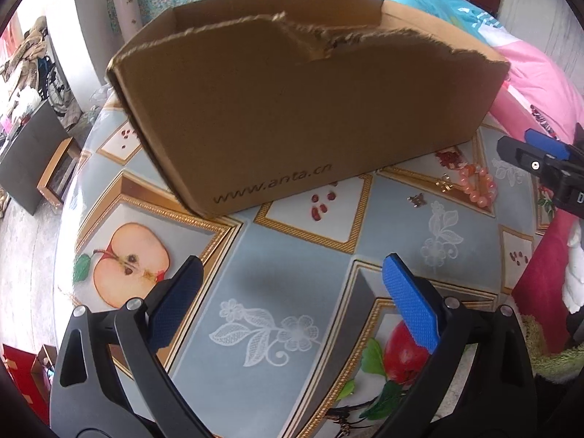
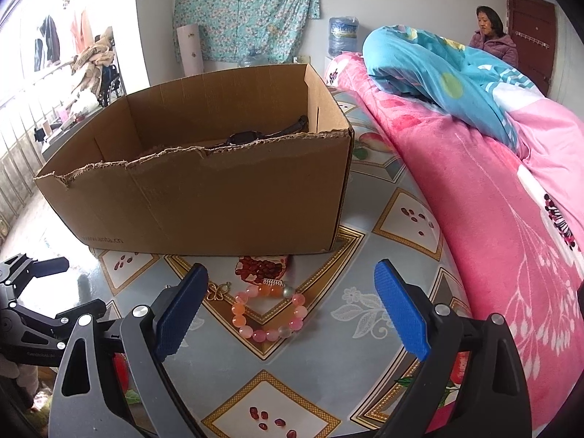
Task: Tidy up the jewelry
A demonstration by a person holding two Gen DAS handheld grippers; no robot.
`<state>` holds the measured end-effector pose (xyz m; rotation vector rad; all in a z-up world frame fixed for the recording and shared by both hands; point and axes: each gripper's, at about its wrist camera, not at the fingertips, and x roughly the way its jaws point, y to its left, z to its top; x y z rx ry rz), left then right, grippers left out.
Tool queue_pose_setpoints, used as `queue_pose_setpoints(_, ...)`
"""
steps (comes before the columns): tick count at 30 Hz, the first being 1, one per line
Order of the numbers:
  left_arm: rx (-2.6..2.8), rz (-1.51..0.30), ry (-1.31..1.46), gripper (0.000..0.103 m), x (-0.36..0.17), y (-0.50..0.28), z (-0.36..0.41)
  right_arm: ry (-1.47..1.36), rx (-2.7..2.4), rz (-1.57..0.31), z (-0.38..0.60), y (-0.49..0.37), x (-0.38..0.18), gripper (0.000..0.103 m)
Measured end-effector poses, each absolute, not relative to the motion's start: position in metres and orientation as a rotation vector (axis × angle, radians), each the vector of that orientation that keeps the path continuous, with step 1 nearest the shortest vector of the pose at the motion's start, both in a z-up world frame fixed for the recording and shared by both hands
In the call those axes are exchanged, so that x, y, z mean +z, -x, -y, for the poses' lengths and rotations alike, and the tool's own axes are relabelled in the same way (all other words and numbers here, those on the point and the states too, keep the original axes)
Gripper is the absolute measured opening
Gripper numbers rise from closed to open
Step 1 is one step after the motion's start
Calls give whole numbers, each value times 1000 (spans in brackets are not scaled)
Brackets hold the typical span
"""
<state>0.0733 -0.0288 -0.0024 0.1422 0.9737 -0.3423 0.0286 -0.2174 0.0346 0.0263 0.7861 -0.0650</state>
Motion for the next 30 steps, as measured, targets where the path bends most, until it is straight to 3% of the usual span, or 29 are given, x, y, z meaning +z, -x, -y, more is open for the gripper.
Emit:
queue_pose_setpoints(2, -387, -935, -164, 95, 5, -71, 38, -47, -48, -788, 221, -29, 34, 90)
queue_pose_setpoints(5, -466, -889, -191, 90, 14, -71, 55, -62, -16, -789, 223, -31, 34, 80)
queue_pose_setpoints(10, -564, -893, -212, 58, 15, -73, 82, -84, 36, -790, 222, -30, 34, 68)
queue_pose_setpoints(16, -616, -942, -216, 32, 5, -83, 104, -110, 64, -807, 217, -25, 29, 65)
queue_pose_setpoints(21, -613, -968, -238, 21, -1, -87, 116, -123, 78, -811, 217, -25, 24, 64)
queue_pose_setpoints(30, -565, -945, -324, 12, -7, -86, 134, -115, 95, -810, 217, -23, 22, 62)
